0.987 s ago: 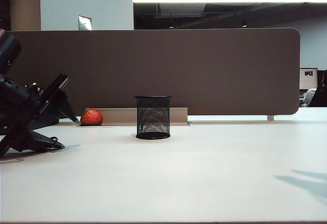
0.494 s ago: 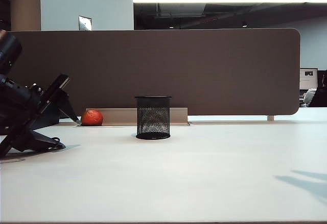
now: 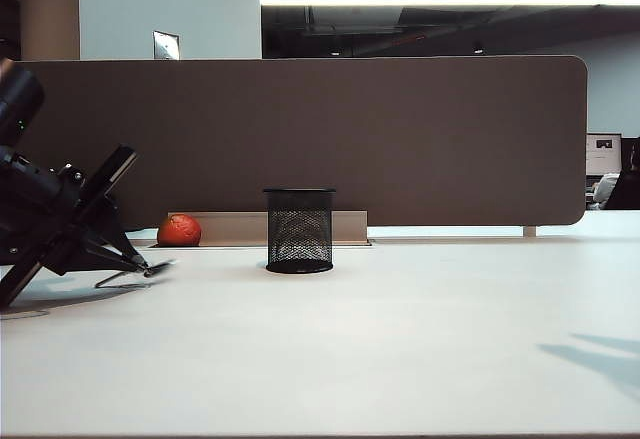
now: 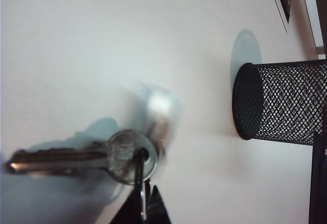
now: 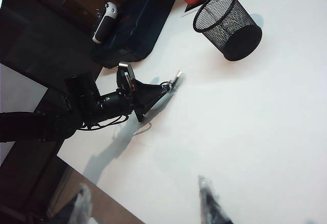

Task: Pick up a bunch of keys from the table, then put them into the black basket.

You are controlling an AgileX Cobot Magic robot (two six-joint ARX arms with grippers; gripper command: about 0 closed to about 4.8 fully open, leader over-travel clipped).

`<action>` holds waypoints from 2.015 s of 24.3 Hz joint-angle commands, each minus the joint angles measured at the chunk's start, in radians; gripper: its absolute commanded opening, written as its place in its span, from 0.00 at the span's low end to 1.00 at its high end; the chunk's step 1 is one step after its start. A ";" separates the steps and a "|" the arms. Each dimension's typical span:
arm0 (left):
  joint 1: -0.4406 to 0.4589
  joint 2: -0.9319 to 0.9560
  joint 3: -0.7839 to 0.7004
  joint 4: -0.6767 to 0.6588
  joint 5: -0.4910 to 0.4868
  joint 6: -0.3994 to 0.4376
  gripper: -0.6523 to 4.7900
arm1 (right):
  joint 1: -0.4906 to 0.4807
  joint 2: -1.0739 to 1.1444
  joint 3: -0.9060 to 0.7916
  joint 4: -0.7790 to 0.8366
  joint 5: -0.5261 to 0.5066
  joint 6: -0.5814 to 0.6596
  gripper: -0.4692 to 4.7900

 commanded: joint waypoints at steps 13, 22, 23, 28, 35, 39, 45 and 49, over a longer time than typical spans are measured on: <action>0.000 0.020 -0.013 0.024 0.079 -0.006 0.11 | 0.001 -0.002 0.005 0.011 0.000 -0.004 0.61; 0.000 0.013 -0.008 0.205 0.190 -0.061 0.11 | 0.001 -0.002 0.005 0.011 0.003 -0.004 0.61; 0.000 0.013 -0.008 0.230 0.199 -0.070 0.11 | 0.001 -0.002 0.005 0.011 0.003 -0.004 0.61; 0.000 0.013 -0.008 0.401 0.230 -0.125 0.11 | 0.001 -0.002 0.005 0.013 0.014 -0.004 0.61; 0.000 0.013 -0.005 0.734 0.298 -0.290 0.11 | 0.001 -0.002 0.005 0.017 0.022 -0.005 0.61; -0.001 0.013 0.032 0.764 0.328 -0.349 0.11 | 0.001 -0.002 0.005 0.017 0.022 -0.005 0.61; -0.029 0.014 0.226 0.725 0.367 -0.317 0.11 | 0.001 -0.002 0.005 0.018 0.023 -0.007 0.61; -0.040 0.014 0.336 0.591 0.376 -0.169 0.11 | 0.001 -0.002 0.005 0.041 0.030 -0.008 0.61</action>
